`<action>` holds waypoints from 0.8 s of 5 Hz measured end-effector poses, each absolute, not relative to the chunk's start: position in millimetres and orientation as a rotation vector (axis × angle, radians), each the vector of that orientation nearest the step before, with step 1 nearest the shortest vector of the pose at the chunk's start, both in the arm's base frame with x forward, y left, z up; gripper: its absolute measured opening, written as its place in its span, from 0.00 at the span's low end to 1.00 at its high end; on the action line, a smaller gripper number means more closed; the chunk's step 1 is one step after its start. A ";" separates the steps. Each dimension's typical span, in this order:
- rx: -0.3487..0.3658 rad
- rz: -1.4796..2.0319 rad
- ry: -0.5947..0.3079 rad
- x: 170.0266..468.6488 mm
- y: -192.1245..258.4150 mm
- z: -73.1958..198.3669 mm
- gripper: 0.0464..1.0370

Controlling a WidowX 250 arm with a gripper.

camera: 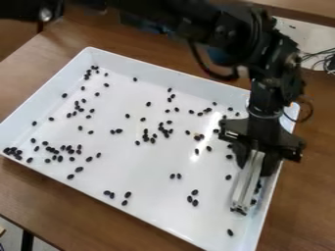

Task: Sweep into pile

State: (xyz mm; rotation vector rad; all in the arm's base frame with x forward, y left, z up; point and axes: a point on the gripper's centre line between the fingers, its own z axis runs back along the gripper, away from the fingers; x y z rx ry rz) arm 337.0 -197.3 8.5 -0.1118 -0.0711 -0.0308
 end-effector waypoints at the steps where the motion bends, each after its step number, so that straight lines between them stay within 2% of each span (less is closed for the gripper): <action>1: -0.135 -0.037 -0.097 346.5 -190.4 6.9 0.32; 2: -0.133 -0.029 -0.091 352.1 -179.2 4.3 0.32; 3: -0.085 0.016 -0.067 347.5 -142.1 1.7 0.32; 4: -0.035 0.111 -0.033 344.0 -82.4 4.0 0.32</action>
